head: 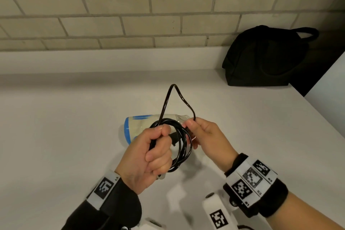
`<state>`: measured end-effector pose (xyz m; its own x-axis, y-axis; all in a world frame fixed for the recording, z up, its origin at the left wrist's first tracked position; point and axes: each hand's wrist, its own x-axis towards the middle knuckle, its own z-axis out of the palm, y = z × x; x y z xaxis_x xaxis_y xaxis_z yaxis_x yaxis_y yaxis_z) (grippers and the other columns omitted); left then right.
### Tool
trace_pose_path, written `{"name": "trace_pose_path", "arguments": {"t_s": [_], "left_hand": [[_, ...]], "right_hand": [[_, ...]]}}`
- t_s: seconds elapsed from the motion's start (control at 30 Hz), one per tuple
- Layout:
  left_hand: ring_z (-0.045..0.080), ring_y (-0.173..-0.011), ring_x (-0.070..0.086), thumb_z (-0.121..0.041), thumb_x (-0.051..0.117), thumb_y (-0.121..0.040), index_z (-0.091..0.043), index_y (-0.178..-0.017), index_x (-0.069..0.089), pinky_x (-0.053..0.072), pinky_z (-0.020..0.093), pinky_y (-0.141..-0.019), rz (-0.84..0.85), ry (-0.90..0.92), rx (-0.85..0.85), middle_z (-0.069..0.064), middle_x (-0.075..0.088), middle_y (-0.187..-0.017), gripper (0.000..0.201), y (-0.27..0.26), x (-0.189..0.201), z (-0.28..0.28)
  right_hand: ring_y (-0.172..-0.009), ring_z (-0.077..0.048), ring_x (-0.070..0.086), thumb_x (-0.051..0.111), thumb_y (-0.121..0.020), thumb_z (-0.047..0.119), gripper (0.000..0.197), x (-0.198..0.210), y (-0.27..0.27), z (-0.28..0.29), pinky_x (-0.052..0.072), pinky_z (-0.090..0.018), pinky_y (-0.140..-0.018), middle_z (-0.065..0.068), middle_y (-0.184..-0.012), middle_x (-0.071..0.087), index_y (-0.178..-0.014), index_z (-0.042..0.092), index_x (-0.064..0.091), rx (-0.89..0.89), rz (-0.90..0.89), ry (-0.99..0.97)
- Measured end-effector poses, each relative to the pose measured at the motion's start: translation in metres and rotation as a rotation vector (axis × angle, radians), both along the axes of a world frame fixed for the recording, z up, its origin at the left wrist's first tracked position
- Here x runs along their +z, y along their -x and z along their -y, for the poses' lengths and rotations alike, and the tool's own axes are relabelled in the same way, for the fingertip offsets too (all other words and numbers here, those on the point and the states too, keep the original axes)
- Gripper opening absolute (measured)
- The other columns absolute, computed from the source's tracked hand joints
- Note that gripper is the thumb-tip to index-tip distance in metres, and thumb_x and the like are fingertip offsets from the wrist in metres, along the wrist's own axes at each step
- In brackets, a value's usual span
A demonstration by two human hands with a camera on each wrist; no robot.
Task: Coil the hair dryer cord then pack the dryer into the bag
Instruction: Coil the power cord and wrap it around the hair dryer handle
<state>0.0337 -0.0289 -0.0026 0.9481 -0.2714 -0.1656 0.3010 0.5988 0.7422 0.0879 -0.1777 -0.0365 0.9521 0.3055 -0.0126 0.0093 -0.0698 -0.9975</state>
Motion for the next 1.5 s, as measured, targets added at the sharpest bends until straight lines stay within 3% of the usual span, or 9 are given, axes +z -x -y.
{"name": "trace_pose_path", "arguments": {"t_s": [0.2, 0.5, 0.63, 0.77, 1.0, 1.1, 1.2, 1.4, 1.5], "left_hand": [[0.000, -0.017, 0.026, -0.028, 0.062, -0.068, -0.017, -0.051, 0.053, 0.024, 0.009, -0.024, 0.005, 0.060, -0.025, -0.008, 0.036, -0.024, 0.022, 0.002, -0.006, 0.002], [0.005, -0.014, 0.025, -0.034, 0.043, -0.083, -0.020, -0.040, 0.043, 0.028, 0.009, -0.027, 0.026, -0.186, 0.023, -0.008, 0.031, -0.022, 0.045, 0.009, -0.005, 0.011], [0.006, -0.014, 0.025, -0.030, 0.038, -0.075, -0.020, -0.040, 0.043, 0.029, 0.010, -0.027, 0.074, -0.233, 0.018, -0.008, 0.031, -0.022, 0.037, 0.009, -0.001, 0.010], [0.007, -0.017, 0.029, -0.037, 0.055, -0.064, -0.021, -0.040, 0.048, 0.034, 0.015, -0.028, 0.107, -0.363, -0.035, -0.007, 0.032, -0.026, 0.029, 0.012, -0.007, 0.010], [0.005, -0.030, 0.041, -0.054, 0.048, -0.068, -0.030, -0.057, 0.055, 0.034, 0.019, -0.032, 0.293, -0.788, 0.123, -0.002, 0.046, -0.035, 0.027, 0.010, -0.012, 0.013], [0.004, -0.033, 0.045, -0.040, 0.048, -0.086, -0.023, -0.066, 0.050, 0.033, 0.014, -0.032, 0.352, -0.887, 0.186, -0.007, 0.053, -0.040, 0.026, 0.012, -0.013, 0.017], [-0.001, -0.035, 0.046, -0.022, 0.042, -0.087, -0.017, -0.073, 0.049, 0.033, 0.007, -0.035, 0.372, -0.929, 0.212, -0.015, 0.056, -0.044, 0.017, 0.014, -0.016, 0.020], [0.001, -0.045, 0.050, -0.042, 0.040, -0.087, -0.023, -0.072, 0.048, 0.040, 0.010, -0.042, 0.394, -0.947, 0.267, -0.012, 0.057, -0.055, 0.027, 0.014, -0.021, 0.022], [0.003, -0.049, 0.050, -0.043, 0.041, -0.085, -0.022, -0.071, 0.049, 0.042, 0.012, -0.047, 0.404, -0.939, 0.288, -0.008, 0.055, -0.053, 0.027, 0.013, -0.025, 0.026]], "right_hand": [[-0.052, -0.010, 0.051, 0.038, -0.092, 0.026, 0.026, -0.001, 0.002, -0.010, 0.045, -0.018, -0.049, -0.004, -0.064, 0.056, -0.082, 0.006, 0.053, 0.107, -0.334, -0.433], [-0.064, -0.016, 0.059, 0.063, -0.076, 0.042, 0.038, -0.017, 0.009, -0.014, 0.050, -0.023, -0.056, -0.010, -0.074, 0.059, -0.086, 0.006, 0.061, 0.290, -0.609, -0.600], [-0.057, -0.007, 0.059, 0.040, -0.094, 0.023, 0.044, -0.014, 0.010, -0.004, 0.049, -0.018, -0.057, 0.002, -0.060, 0.063, -0.061, 0.018, 0.069, 0.386, -0.593, -0.520], [-0.073, -0.011, 0.065, 0.043, -0.087, 0.020, 0.027, -0.011, 0.010, 0.002, 0.052, -0.024, -0.076, -0.001, -0.077, 0.070, -0.082, 0.014, 0.069, 0.456, -0.506, -0.402], [-0.071, -0.017, 0.068, 0.050, -0.086, 0.017, 0.021, -0.009, 0.004, 0.007, 0.055, -0.028, -0.068, -0.005, -0.080, 0.072, -0.098, 0.006, 0.062, 0.550, -0.479, -0.322], [-0.071, -0.025, 0.062, 0.056, -0.083, 0.015, 0.024, -0.013, 0.001, 0.003, 0.054, -0.030, -0.064, -0.016, -0.087, 0.062, -0.105, 0.007, 0.054, 0.466, -0.463, -0.284], [-0.063, -0.020, 0.059, 0.062, -0.073, 0.013, 0.007, -0.017, 0.000, 0.002, 0.051, -0.027, -0.057, -0.014, -0.078, 0.060, -0.080, 0.013, 0.059, 0.363, -0.409, -0.286], [-0.067, -0.017, 0.061, 0.082, -0.050, 0.047, 0.055, -0.016, 0.002, 0.006, 0.053, -0.027, -0.063, -0.005, -0.079, 0.064, -0.088, 0.012, 0.061, 0.499, -0.361, -0.320], [-0.068, -0.005, 0.066, 0.075, -0.058, 0.045, 0.030, -0.015, 0.005, 0.009, 0.053, -0.018, -0.066, 0.007, -0.071, 0.071, -0.077, 0.023, 0.071, 0.599, -0.389, -0.388]]}}
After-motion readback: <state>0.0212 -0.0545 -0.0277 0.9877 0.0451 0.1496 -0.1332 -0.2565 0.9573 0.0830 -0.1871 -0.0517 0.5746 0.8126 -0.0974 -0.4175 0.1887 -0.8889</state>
